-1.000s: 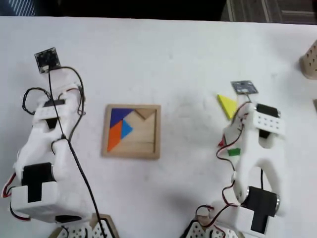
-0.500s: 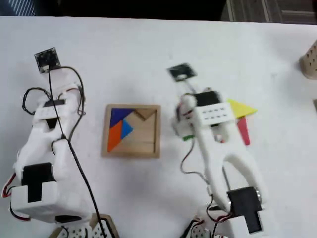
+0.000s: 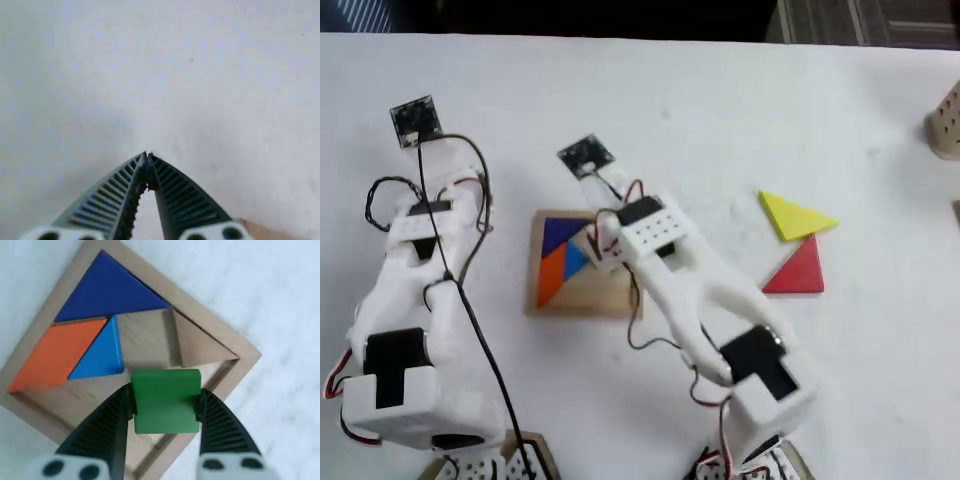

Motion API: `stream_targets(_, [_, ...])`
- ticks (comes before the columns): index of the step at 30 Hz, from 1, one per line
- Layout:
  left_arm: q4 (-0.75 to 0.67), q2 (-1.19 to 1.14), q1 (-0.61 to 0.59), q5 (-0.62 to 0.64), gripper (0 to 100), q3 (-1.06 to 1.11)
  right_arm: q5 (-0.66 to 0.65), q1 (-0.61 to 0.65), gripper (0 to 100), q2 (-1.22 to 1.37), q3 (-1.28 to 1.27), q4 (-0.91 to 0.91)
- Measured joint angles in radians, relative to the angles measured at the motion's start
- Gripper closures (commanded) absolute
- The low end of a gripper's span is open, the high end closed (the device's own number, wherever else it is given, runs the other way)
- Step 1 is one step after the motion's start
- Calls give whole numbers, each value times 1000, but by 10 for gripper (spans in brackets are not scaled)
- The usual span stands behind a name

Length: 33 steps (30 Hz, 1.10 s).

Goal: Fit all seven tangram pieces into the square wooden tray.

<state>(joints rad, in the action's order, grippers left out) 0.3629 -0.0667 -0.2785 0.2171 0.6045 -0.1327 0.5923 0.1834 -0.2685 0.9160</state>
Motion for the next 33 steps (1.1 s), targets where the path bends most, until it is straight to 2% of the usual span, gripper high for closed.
stream_targets(5, [0, 0, 0, 0, 977, 0, -66, 15, 796, 101, 141, 107])
stream_targets(7, [0, 0, 0, 0, 977, 0, -78, 28, 769, 132, 189, 164])
stream_targets(16, [0, 0, 0, 0, 977, 0, -87, 28, 823, 160, 275, 322])
stream_targets(19, [0, 0, 0, 0, 977, 0, -68, -9, 894, 109, 273, 396])
stream_targets(22, [0, 0, 0, 0, 977, 0, -34, -106, 982, 21, 227, 425])
stream_targets(28, [92, 18, 23, 0, 977, 0, -21, -344, 981, -91, -14, 262])
stream_targets(33, [132, 137, 169, 0, 978, 95, -21, -411, 981, -121, -92, 146])
